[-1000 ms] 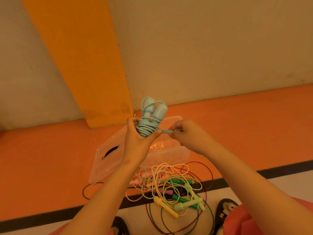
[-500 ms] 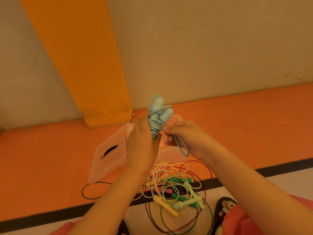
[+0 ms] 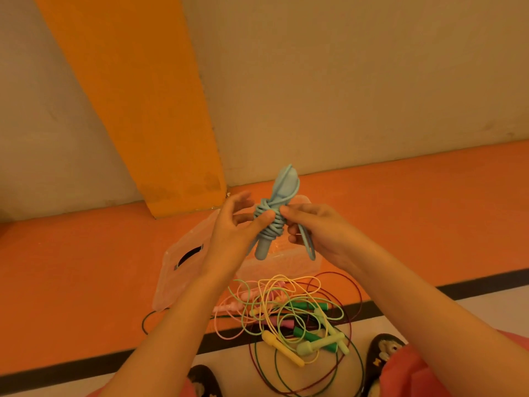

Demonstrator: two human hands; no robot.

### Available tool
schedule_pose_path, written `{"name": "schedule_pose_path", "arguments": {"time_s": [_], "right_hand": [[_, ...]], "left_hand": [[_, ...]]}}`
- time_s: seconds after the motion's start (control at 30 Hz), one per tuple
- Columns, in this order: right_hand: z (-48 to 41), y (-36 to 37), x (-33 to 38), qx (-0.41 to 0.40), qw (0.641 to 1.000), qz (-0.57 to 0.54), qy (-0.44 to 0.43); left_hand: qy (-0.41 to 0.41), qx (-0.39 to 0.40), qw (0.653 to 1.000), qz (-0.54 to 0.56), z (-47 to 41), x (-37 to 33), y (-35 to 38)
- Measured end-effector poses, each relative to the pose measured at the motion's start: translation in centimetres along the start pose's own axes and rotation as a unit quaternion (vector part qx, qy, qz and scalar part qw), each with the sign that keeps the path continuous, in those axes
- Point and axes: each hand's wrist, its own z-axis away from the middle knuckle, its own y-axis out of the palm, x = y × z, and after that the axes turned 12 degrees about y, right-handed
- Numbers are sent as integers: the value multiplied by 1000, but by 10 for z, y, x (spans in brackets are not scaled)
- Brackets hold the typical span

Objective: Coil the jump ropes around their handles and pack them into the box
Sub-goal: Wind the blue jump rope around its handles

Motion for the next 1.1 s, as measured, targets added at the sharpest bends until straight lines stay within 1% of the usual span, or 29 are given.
{"name": "schedule_pose_path", "arguments": {"time_s": [0.07, 0.13, 0.2, 0.3, 0.43, 0.5, 0.6, 0.7, 0.8, 0.87, 0.97, 1.1], "right_hand": [[2, -1, 3, 40, 999, 22, -12], [5, -1, 6, 68, 996, 55, -21], [8, -3, 8, 77, 993, 83, -23], [8, -3, 10, 85, 992, 93, -26], [6, -5, 13, 90, 993, 66, -34], [5, -7, 14, 89, 993, 63, -36], [3, -9, 13, 77, 994, 70, -33], [2, -9, 14, 43, 995, 91, -22], [0, -8, 16, -18, 986, 163, -16], [-1, -6, 17, -32, 981, 190, -12], [-1, -3, 17, -34, 979, 199, 3], [0, -4, 17, -78, 974, 207, -45]], "left_hand": [[-42, 35, 998, 31, -5, 1, -8], [-40, 100, 993, 43, -9, 1, -15], [-22, 133, 989, 55, -9, -3, -18], [-17, 137, 989, 54, -8, -1, -19], [-33, 125, 986, 106, -6, -3, -15], [-17, 131, 986, 103, -6, -5, -15], [5, 150, 986, 67, -4, -5, -16], [2, 110, 993, 42, 1, -9, -9], [4, 49, 999, 9, 2, -7, -4], [1, 13, 1000, -2, 0, -2, -7], [-35, -29, 999, 14, -5, 4, -14], [-59, -38, 996, 57, -8, -2, -13]]}}
